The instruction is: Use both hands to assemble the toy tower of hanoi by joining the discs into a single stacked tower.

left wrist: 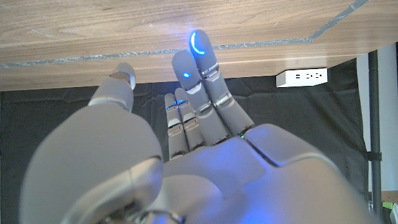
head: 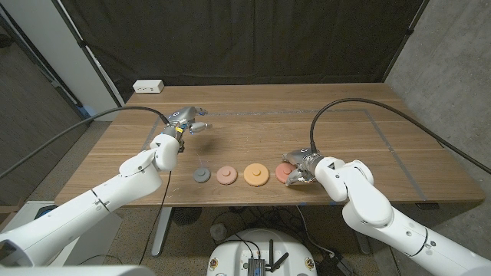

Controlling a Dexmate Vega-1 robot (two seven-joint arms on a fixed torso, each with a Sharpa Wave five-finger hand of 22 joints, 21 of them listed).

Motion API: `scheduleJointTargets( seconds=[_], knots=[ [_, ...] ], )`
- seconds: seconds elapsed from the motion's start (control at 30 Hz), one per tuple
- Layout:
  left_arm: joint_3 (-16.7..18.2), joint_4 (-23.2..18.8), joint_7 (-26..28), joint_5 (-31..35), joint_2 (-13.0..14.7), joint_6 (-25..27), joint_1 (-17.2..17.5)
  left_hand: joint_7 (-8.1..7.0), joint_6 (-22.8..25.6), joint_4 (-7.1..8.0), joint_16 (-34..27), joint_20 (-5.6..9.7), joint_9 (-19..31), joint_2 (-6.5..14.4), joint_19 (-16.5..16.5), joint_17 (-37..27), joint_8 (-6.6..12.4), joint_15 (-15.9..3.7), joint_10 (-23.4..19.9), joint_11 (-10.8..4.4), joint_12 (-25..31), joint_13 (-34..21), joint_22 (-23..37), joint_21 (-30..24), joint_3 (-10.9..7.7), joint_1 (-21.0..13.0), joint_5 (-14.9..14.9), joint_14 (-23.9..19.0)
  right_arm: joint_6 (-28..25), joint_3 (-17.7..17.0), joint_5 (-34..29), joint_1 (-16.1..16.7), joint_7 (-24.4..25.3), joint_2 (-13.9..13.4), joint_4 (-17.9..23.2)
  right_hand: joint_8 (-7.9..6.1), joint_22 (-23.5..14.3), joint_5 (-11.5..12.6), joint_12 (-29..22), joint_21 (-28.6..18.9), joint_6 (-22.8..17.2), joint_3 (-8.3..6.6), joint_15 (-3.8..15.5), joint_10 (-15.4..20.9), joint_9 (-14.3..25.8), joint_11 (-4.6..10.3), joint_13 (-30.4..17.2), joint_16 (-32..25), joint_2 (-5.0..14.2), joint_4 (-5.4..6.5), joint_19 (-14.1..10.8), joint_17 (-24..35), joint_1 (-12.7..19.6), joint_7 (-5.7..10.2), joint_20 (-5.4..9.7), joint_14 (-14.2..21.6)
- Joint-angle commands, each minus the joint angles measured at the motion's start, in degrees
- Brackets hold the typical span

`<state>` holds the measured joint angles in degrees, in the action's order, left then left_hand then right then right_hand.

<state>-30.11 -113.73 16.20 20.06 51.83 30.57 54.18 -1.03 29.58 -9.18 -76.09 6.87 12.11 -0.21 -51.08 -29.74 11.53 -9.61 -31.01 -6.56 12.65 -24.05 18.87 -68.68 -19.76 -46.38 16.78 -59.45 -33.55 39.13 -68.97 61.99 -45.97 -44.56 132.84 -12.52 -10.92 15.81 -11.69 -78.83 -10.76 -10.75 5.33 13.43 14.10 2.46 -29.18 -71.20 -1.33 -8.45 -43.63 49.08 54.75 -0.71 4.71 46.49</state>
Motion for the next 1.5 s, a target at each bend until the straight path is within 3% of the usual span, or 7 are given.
scheduleJointTargets(
  seconds=[0.03,0.77,1.23,1.43,1.5],
  knots=[
    [-0.4,0.9,-0.2,-0.2,-0.2,-0.4,-0.5,-0.01,0.7,-0.15,-0.4,4.94,0.2,0.4,0.4,0.0,0.09,-2.96,-0.6,-0.13,-0.1,-0.3,0.0,-0.6,-0.03,0.1,0.4,0.4,0.4,0.7,-0.7,-0.8,-1.5,0.8,-1.2,-0.28,-0.1,0.0,-0.5,-0.4,-0.6,-0.1,7.21,0.5,0.2,-0.14,-0.2,-0.4,0.55,0.2,-0.1,0.0,0.3,0.39,7.18,0.3],
    [-0.4,1.7,0.1,-1.1,-0.5,-1.3,-0.3,-0.04,0.7,-0.16,-0.7,4.96,0.2,0.4,0.7,0.1,0.07,-2.96,-0.7,-0.18,-0.2,-0.3,-0.5,-1.4,-0.12,0.2,0.5,0.4,0.3,1.1,-1.0,-1.5,-3.3,1.3,-2.2,-0.38,-0.1,0.6,-1.2,-0.8,-1.1,-0.4,7.24,2.8,0.1,0.46,-0.4,-0.9,1.24,0.1,-0.1,-0.2,0.5,0.54,7.16,0.7],
    [-0.2,1.3,0.3,-1.3,-0.3,-0.7,0.2,0.0,0.7,-0.16,-0.8,4.96,0.2,0.4,0.8,0.2,0.07,-2.96,-0.7,-0.2,-0.2,-0.4,-0.9,-1.8,-0.18,0.2,0.5,0.4,0.9,1.0,0.2,-1.3,-1.4,0.9,-2.5,-1.13,0.0,1.1,-2.0,-1.6,-3.2,-0.94,7.28,5.5,0.0,1.23,-0.8,-1.5,1.76,-0.35,-1.0,-0.3,1.4,1.15,7.26,1.5],
    [-0.2,1.1,0.4,-1.3,-0.2,-0.7,0.3,0.02,0.9,-0.16,-0.8,4.97,0.2,0.4,0.9,0.3,0.1,-2.97,-0.8,-0.09,-0.2,-0.4,-1.1,-2.1,-0.22,0.2,0.5,0.5,0.4,-0.1,3.6,-1.0,-0.3,0.9,-2.5,-1.91,-0.1,1.8,-2.9,-2.7,-5.7,-2.32,7.33,9.0,0.0,2.01,-1.4,-3.2,2.95,-1.17,-2.2,0.9,4.1,1.82,7.58,3.7],
    [-0.3,1.1,0.3,-1.4,-0.1,-0.8,0.3,-0.07,0.9,-0.17,-1.0,4.97,0.2,0.4,0.9,0.2,0.11,-2.96,-0.9,-0.09,-0.2,-0.4,-1.1,-2.2,-0.23,0.3,0.5,0.3,0.3,-0.3,4.8,-0.8,0.7,0.8,-2.4,-2.06,-0.4,2.2,-3.1,-5.0,-6.8,-3.58,7.27,11.0,0.0,2.23,-2.0,-7.2,3.7,-1.26,-4.4,5.7,7.2,1.31,7.56,8.1]
  ],
)
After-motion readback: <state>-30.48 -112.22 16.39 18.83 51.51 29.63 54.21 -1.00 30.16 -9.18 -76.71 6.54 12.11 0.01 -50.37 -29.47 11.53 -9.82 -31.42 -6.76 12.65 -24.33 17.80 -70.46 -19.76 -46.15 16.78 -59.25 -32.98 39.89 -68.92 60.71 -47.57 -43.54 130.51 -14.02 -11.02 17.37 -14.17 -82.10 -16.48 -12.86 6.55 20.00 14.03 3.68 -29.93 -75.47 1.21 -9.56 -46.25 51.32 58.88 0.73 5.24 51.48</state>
